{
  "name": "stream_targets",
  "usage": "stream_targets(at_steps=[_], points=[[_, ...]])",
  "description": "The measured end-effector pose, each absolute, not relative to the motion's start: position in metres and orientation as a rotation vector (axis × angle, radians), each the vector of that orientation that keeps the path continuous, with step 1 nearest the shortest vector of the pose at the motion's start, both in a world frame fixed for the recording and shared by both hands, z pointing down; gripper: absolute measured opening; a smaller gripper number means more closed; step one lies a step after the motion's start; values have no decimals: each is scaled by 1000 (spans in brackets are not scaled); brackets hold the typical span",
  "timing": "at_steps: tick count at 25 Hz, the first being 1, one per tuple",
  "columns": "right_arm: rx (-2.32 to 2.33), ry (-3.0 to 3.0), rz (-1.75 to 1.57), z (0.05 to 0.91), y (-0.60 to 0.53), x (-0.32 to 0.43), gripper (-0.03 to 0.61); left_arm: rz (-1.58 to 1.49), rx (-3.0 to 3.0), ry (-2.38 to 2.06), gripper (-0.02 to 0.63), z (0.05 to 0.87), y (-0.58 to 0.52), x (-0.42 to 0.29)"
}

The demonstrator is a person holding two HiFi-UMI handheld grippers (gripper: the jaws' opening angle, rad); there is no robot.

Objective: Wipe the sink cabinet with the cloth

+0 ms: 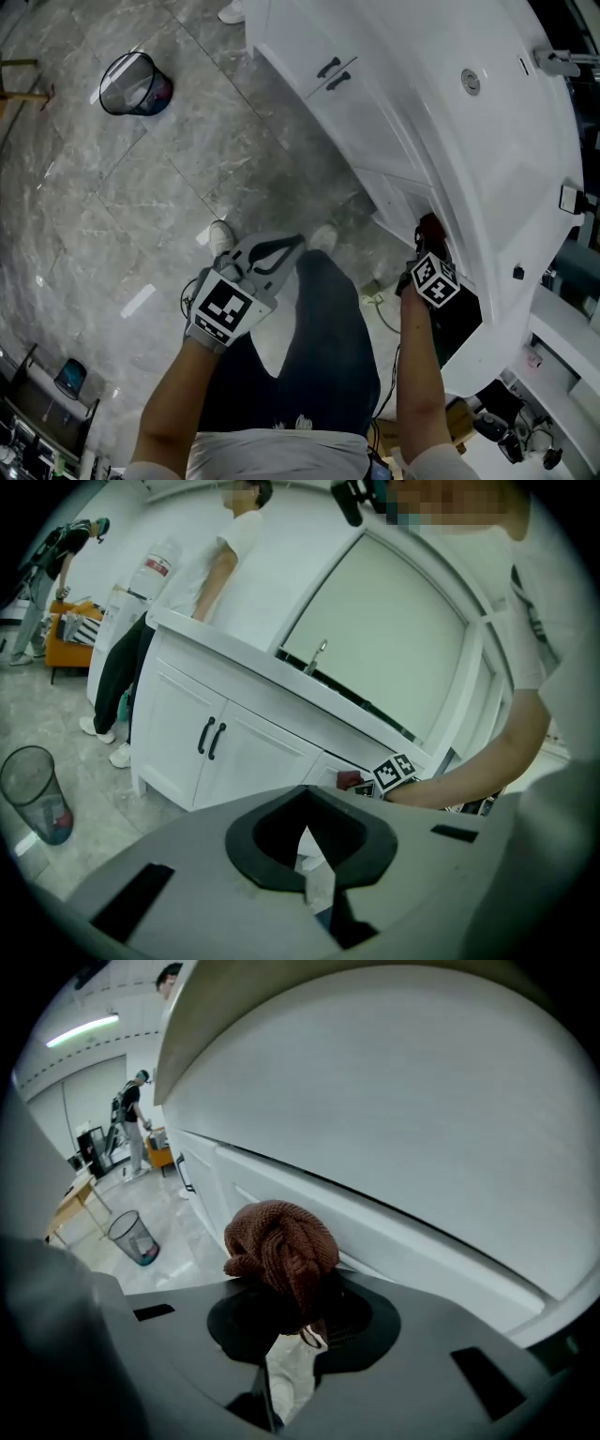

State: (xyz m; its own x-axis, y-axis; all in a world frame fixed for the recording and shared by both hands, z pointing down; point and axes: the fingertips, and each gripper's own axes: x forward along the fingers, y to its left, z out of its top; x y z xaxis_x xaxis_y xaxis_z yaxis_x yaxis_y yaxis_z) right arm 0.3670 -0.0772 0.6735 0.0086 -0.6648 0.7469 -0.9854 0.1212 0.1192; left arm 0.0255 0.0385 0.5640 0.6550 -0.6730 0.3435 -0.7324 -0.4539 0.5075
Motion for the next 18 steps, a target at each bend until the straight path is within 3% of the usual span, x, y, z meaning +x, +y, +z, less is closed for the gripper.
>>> stream_targets(at_steps=[7,18], points=[[1503,-1883,618,671,-116,282,86,120,2234,-1114,9,566,36,4],[1580,-2023,782,634,-110,233,86,121,2261,-1145,9,545,30,-35]])
